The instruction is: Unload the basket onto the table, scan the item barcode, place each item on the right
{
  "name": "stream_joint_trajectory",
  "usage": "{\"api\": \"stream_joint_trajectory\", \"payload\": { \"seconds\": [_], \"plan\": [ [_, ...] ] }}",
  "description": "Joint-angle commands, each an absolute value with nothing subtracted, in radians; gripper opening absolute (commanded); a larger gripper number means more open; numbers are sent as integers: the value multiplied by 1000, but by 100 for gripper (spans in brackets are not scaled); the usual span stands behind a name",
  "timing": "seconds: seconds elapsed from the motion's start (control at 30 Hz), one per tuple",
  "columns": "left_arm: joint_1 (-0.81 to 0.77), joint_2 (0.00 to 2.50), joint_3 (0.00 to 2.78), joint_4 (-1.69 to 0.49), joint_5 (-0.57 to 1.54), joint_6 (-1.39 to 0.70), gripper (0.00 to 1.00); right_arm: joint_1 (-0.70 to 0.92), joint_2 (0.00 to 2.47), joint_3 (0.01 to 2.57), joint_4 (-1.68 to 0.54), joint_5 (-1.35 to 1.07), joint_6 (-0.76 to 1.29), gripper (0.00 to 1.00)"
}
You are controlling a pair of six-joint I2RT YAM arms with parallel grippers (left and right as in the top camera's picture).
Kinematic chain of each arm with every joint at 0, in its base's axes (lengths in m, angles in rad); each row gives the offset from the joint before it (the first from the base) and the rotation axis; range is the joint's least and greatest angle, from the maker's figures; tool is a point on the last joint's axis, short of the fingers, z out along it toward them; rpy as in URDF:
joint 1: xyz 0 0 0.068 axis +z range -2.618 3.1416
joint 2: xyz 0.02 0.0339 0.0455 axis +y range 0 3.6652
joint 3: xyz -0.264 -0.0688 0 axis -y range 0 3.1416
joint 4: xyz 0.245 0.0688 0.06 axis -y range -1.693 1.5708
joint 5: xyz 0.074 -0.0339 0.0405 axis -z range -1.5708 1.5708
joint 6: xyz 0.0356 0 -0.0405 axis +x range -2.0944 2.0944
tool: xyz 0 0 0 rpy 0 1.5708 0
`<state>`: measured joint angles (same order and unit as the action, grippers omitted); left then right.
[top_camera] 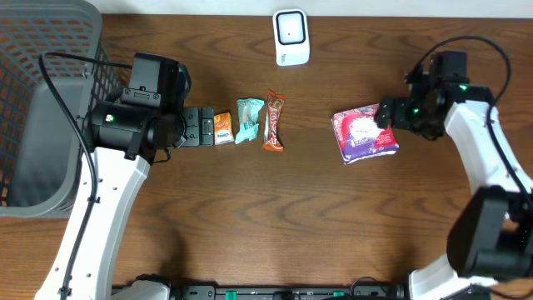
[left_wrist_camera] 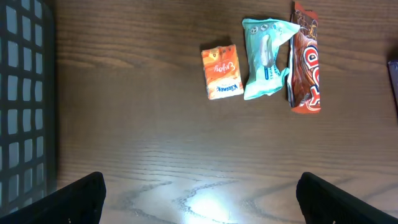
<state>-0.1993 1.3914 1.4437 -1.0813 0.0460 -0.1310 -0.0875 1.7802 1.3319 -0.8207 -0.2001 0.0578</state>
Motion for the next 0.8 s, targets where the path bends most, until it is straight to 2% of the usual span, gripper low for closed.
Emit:
{"api": "stream_joint_trajectory", "payload": {
  "seconds": [0.0, 0.1, 0.27, 0.37, 0.4, 0.57, 0.6, 0.7, 0.77],
  "plan": [
    [-200, 1387, 1442, -1085, 37, -133, 98, -86, 1854, 1320, -802, -334, -11, 99],
    [-200, 1387, 1442, -1085, 37, -133, 98, -95, 1918, 1320, -791, -426, -56, 94],
    [-200, 1387, 1442, -1085, 37, -133, 98, -97, 2033, 1320, -804, -516, -84, 45],
    [-200, 1387, 1442, -1085, 37, -133, 98, -88, 2087, 1320, -829, -546, -84, 9],
    [-200, 1387, 1442, -1085, 37, -133, 98, -86, 2097, 1320, -836, -574, -84, 1],
    [-200, 1387, 1442, -1085, 37, -133, 98, -86, 2099, 1322, -873, -923, -83, 1],
    [-200, 1387, 1442, -1085, 37, -133, 98, -91, 2094, 1322, -876, -1113, -78, 1],
    [-200, 1387, 1442, -1085, 37, -133, 98, -105, 2091, 1322, -874, -1462, 26, 1],
    [-200, 1387, 1442, -1085, 37, -133, 98, -110, 2091, 1322, -876, -1562, 111, 1]
  ]
}}
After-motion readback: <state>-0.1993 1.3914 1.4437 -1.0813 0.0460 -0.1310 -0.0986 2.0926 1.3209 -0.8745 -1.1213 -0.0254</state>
